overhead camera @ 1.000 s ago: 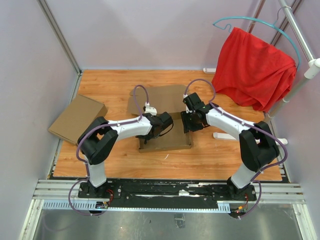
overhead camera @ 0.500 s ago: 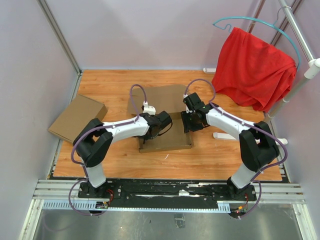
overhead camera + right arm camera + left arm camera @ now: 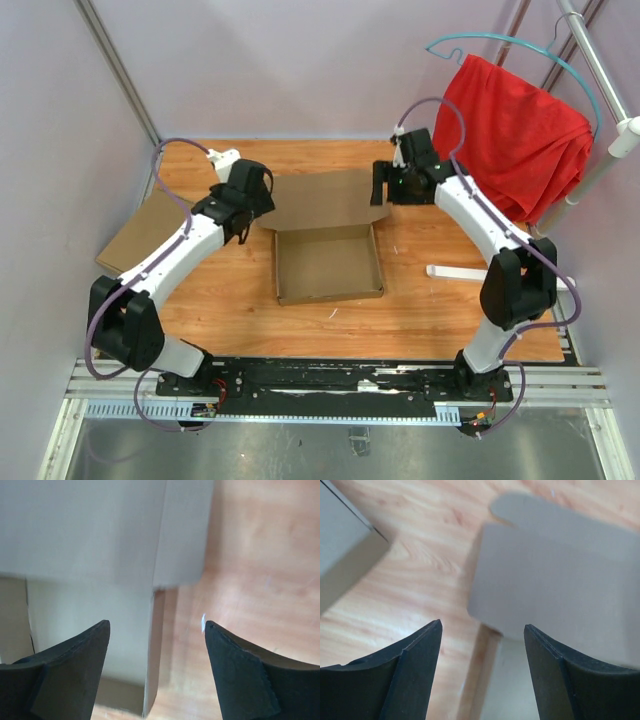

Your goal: Fold the paper box

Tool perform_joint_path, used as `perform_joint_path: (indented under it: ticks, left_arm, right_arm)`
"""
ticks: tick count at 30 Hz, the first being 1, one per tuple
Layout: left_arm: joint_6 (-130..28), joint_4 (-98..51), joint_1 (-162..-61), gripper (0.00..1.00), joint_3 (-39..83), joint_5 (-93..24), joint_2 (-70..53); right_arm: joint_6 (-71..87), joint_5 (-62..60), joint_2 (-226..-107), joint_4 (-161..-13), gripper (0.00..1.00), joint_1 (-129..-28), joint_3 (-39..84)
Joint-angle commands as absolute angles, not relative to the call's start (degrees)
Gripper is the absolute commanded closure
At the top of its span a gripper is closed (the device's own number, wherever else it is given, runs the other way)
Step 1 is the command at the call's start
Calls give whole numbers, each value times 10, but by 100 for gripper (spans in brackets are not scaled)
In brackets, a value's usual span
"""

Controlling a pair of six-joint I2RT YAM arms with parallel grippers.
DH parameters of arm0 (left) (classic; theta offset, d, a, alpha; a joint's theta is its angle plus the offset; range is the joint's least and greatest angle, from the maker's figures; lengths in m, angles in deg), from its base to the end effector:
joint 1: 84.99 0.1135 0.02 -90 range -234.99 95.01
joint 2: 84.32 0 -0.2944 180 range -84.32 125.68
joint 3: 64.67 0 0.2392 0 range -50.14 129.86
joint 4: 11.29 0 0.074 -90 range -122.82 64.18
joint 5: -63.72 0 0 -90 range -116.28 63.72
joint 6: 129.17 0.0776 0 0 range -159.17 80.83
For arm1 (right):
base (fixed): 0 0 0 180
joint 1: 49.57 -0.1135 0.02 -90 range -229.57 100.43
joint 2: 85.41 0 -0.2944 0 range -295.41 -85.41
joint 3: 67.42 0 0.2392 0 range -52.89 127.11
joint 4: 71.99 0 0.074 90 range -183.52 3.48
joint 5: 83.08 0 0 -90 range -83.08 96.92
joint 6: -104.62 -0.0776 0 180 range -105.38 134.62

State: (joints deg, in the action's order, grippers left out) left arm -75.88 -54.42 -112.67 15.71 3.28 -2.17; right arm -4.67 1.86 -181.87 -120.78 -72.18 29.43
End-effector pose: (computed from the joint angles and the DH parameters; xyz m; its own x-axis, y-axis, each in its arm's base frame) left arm 0.3004 -0.1143 0.2979 -0.5577 -0.2946 -0.7760 -0.2978 0.9437 -0.1443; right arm 0.3599 0.1573 0.2945 -0.7959 0.0250 -0.6049 -0.1844 0.9416 0.2816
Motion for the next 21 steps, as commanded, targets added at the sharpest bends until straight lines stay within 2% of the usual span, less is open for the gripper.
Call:
perform_joint_path:
  ticks: [1, 5, 8, 21]
  left_arm:
    - [-703, -459, -1073, 27, 185, -35, 9]
    - [-693, -460, -1048, 28, 222, -69, 89]
    - [-700, -439, -1030, 29, 213, -89, 134]
    - [-715, -378, -988, 31, 158, -143, 161]
  right_arm:
    - [-23, -32, -1910, -1229, 21, -662, 423]
    - [-31, -73, -2025, -1274, 21, -619, 553]
    - [-48, -85, -2071, -1280, 21, -604, 589]
    - [-69, -194, -2110, -1211, 22, -597, 530]
